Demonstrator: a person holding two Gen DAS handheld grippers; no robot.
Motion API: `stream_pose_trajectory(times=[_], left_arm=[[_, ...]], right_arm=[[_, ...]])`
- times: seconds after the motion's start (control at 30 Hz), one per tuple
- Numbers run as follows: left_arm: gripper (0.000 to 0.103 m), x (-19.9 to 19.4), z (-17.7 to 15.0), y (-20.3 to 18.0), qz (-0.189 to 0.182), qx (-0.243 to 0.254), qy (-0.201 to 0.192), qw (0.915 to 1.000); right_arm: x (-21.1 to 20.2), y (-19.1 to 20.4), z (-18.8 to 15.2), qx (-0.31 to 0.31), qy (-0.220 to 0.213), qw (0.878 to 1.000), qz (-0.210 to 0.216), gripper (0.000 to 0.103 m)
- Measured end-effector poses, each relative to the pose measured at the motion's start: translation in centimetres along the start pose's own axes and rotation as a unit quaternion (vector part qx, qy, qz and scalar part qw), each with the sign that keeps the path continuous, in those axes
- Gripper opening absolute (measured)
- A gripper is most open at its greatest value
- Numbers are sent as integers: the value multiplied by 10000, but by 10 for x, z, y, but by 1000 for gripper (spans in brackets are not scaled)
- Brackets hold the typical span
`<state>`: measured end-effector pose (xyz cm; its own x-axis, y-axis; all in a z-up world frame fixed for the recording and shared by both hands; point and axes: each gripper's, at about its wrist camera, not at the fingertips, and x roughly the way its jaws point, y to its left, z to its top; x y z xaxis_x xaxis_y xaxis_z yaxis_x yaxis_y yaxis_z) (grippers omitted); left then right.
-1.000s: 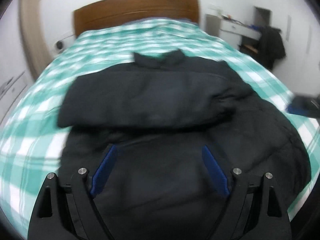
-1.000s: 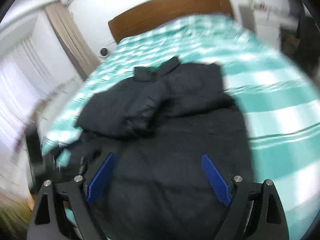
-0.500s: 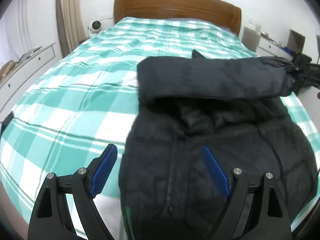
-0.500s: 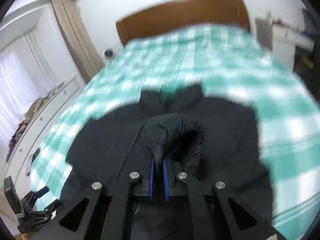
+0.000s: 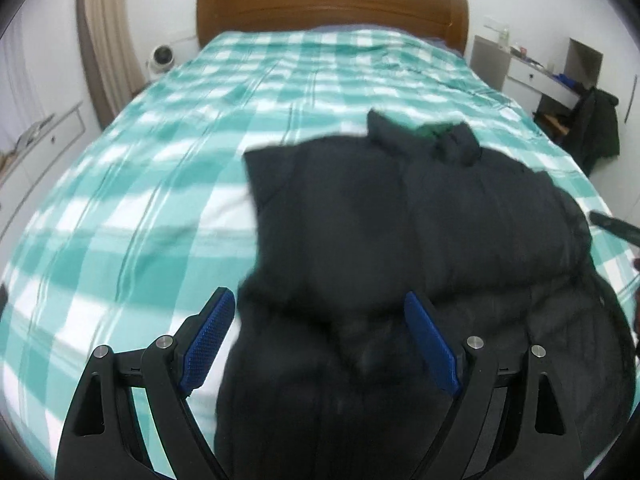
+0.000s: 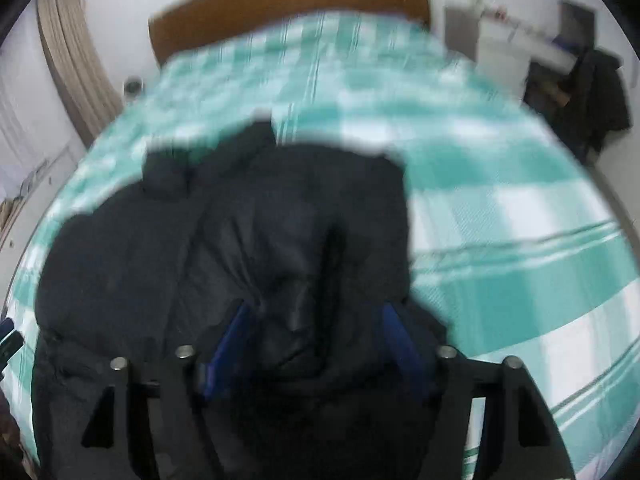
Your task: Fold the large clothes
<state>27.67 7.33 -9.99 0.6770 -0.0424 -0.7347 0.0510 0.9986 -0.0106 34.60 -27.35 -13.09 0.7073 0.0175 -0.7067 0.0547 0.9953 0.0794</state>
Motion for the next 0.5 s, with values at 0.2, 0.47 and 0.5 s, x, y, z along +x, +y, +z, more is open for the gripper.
stream_pose_trajectory(times=[0.2,0.47,0.5], left_arm=[[83,75,20,-23,-47,210,594,9980],[85,97,10,-15,-167,-5,976,9951],[84,91,15,-13,-213,-72,960,9951]], right_arm=[[8,26,15,-281,-58,9927,1169,71],[80,32,-21,-384,733,9884,1272,71],[81,34,-23,-380,729,9885,1268,71]])
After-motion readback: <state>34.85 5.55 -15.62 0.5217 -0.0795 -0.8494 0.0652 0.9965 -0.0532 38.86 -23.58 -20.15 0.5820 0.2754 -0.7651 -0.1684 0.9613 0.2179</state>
